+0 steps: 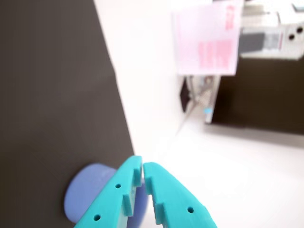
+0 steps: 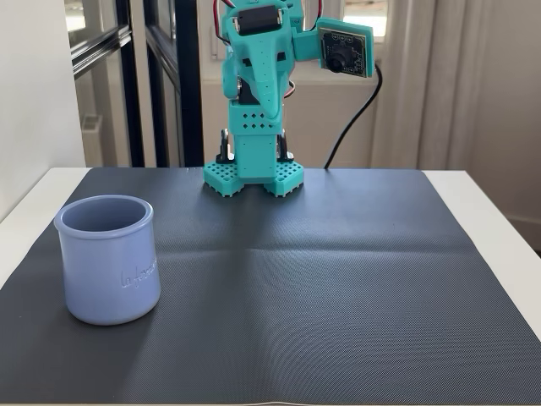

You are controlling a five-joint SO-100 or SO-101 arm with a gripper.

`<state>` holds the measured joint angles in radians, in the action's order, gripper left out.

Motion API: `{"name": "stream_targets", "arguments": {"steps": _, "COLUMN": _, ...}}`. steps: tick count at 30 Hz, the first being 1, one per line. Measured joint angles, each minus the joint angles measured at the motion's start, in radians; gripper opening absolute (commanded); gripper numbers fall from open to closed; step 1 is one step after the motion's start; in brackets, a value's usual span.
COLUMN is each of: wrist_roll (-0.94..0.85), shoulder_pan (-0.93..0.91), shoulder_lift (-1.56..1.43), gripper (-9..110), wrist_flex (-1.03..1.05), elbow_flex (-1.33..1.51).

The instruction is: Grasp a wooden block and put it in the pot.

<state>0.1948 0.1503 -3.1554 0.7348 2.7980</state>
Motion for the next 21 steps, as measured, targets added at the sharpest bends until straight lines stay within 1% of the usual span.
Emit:
{"name": "stream_targets", "arguments": {"steps": 3, "wrist_roll": -0.044, "shoulder_pan": 0.012, "shoulder_lift": -0.077, "gripper": 0, "wrist_flex": 0.000, "elbow_flex": 0.084}}
{"name": "stream_targets", "arguments": {"steps": 11, "wrist_roll": -0.060, "shoulder_pan": 0.026, "shoulder_lift": -0.178, "gripper": 0, "wrist_flex": 0.002, "elbow_flex": 0.288}}
{"name": "stream_targets", "arguments": {"steps": 14, "wrist_roll": -0.081, "shoulder_pan": 0.026, "shoulder_lift": -0.198, "gripper": 0, "wrist_flex": 0.011, "elbow_flex": 0.316}}
{"name": "stream_targets", "arguments": {"steps": 18, "wrist_roll": -0.175, "shoulder_pan": 0.023, "shoulder_lift": -0.229, "gripper": 0, "wrist_flex": 0.069, "elbow_flex": 0.324}}
{"name": "stream_targets", "arguments": {"steps": 21, "wrist_roll": -0.190, "shoulder_pan": 0.017, "shoulder_lift": -0.233, "gripper": 0, "wrist_flex": 0.094, "elbow_flex": 0.325}}
